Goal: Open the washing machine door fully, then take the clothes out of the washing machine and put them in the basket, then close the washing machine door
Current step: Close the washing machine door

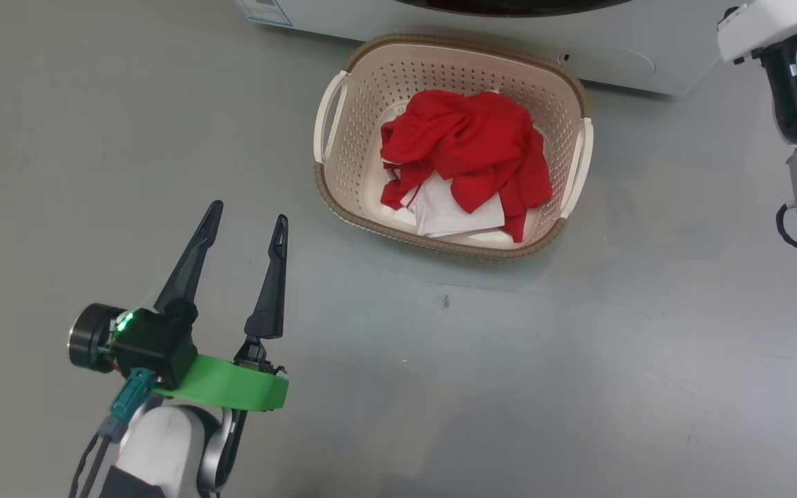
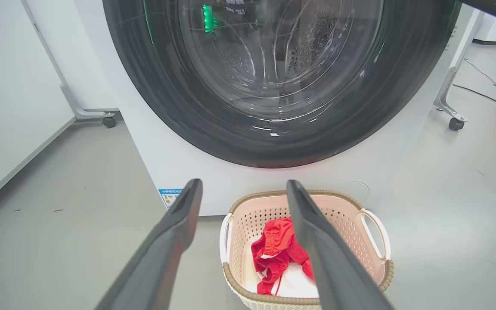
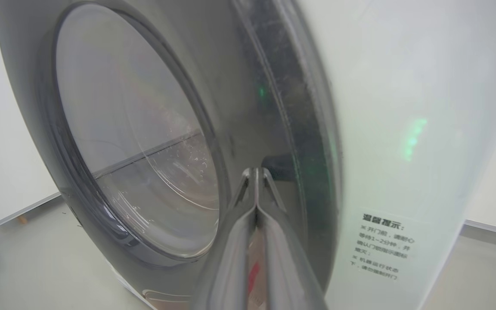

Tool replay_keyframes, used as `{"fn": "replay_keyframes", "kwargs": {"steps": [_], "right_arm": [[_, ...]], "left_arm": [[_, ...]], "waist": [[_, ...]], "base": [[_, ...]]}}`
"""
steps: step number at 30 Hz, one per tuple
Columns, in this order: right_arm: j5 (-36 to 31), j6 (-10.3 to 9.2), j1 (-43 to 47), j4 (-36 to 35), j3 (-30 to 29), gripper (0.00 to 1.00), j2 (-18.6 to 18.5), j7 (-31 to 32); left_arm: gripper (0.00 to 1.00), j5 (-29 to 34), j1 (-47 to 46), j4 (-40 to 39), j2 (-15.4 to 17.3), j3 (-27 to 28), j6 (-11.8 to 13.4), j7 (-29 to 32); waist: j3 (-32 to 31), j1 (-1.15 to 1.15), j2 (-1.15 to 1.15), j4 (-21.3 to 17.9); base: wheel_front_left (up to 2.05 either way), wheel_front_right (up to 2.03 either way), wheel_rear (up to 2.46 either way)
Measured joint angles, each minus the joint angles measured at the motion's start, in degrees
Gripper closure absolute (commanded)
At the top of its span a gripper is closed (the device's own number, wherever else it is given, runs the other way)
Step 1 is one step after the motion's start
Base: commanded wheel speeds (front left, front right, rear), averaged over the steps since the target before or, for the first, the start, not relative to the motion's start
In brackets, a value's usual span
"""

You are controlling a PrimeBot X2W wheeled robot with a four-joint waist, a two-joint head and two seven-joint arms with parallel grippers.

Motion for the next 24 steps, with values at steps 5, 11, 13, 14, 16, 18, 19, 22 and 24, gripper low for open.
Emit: {"fn": "replay_keyframes", "kwargs": {"steps": [5, 11, 13, 14, 16, 18, 19, 22, 24], "right_arm": [[1.1, -0.42, 0.5, 0.3, 2.2, 1.00, 1.7, -0.1], [3.0, -0.42, 5.2, -0.4, 4.0, 1.00, 3.3, -0.5], [3.7, -0.42, 7.0, -0.9, 4.5, 1.00, 3.4, -0.6], [3.7, -0.42, 8.0, -1.2, 4.7, 1.00, 3.4, -0.6], [4.2, -0.42, 10.1, -2.2, 4.7, 1.00, 3.5, -0.6], [4.9, -0.42, 12.2, -3.3, 4.3, 1.00, 4.0, -0.6], [5.2, -0.42, 13.2, -3.8, 4.2, 0.97, 4.3, -0.6], [5.3, -0.42, 15.2, -4.9, 4.1, 0.00, 4.8, -0.6], [5.5, -0.42, 17.2, -5.7, 4.0, 0.00, 5.1, -0.6]], "left_arm": [[0.00, 0.0, 0.0, 0.5, 0.0, 0.3, 0.0, 0.0], [0.00, 0.0, 0.0, 1.2, -0.1, 0.5, 0.1, 0.0], [0.00, 0.0, 0.0, 1.3, -0.1, 0.5, 0.1, 0.0], [0.00, 0.0, 0.0, 1.4, -0.1, 0.5, 0.1, 0.0], [0.00, 0.0, 0.0, 1.4, -0.1, 0.6, 0.1, 0.0], [0.00, 0.0, 0.1, 1.5, -0.1, 0.8, 0.1, 0.0], [0.00, 0.0, 0.1, 1.6, -0.1, 1.0, 0.1, 0.0], [0.00, 0.0, 0.2, 1.9, -0.1, 1.7, 0.1, 0.0], [0.00, 0.0, 0.5, 2.2, -0.1, 2.2, 0.1, 0.0]], "waist": [[-0.9, 0.00, 0.00, -0.7], [-2.3, 0.00, 0.00, -1.9], [-2.9, 0.00, 0.00, -2.4], [-3.2, 0.00, 0.00, -2.6], [-4.0, 0.00, 0.00, -3.0], [-4.7, 0.00, 0.00, -3.4], [-5.1, 0.00, 0.00, -3.7], [-5.9, 0.00, 0.00, -4.2], [-6.7, 0.00, 0.00, -4.8]], "base": [[0.00, 0.00, 0.00], [0.00, 0.00, 0.00], [0.00, 0.00, 0.00], [0.00, 0.00, 0.00], [0.00, 0.00, 0.00], [0.00, 0.00, 0.00], [0.00, 0.00, 0.00], [0.00, 0.00, 0.00], [0.00, 0.00, 0.00]]}}
